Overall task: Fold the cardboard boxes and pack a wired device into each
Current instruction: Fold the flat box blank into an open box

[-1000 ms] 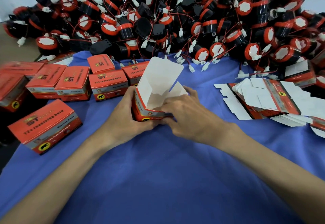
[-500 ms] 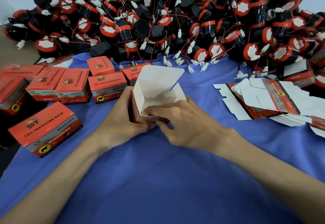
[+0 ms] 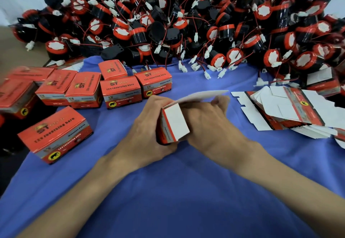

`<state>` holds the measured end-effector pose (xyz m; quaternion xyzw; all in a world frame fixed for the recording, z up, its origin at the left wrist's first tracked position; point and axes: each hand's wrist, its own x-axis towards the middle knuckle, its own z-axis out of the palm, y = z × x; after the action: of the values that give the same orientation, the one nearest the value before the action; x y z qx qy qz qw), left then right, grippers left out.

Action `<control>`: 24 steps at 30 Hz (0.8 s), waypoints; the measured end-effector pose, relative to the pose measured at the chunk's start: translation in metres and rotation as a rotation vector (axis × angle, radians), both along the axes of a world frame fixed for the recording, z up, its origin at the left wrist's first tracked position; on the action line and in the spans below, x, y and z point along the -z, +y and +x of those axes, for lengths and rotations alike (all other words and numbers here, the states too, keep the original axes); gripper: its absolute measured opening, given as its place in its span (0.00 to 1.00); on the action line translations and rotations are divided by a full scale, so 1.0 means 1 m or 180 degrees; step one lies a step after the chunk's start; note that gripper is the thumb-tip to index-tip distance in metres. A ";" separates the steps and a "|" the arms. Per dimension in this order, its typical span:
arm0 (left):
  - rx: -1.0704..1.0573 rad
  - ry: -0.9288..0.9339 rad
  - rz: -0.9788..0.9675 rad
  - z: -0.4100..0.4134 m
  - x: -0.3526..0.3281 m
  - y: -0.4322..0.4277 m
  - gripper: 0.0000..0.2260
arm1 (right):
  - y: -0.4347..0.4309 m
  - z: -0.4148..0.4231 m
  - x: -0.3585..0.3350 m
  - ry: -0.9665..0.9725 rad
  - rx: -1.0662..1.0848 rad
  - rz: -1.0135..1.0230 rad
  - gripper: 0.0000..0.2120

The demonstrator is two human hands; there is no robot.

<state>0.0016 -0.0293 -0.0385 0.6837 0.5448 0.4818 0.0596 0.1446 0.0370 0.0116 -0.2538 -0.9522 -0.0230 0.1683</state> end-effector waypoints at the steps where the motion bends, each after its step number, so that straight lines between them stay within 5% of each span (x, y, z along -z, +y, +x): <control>1: -0.0023 -0.0058 -0.0017 0.000 0.000 0.000 0.30 | -0.002 -0.001 0.002 0.0209 -0.0018 -0.0006 0.17; 4: -0.0092 -0.0078 0.0008 0.000 -0.002 -0.001 0.30 | -0.003 -0.003 0.003 0.0712 -0.0175 0.0027 0.15; 11: -0.0096 0.0058 -0.0098 0.003 -0.003 -0.002 0.29 | 0.004 -0.002 0.001 0.0683 -0.0173 0.0013 0.06; 24: 0.0208 -0.1339 -0.0969 -0.012 -0.003 0.003 0.28 | 0.017 0.000 0.003 0.0907 -0.0366 0.0119 0.12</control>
<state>-0.0100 -0.0262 -0.0352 0.5689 0.5642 0.5237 0.2893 0.1443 0.0544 0.0083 -0.1963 -0.9311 0.0052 0.3074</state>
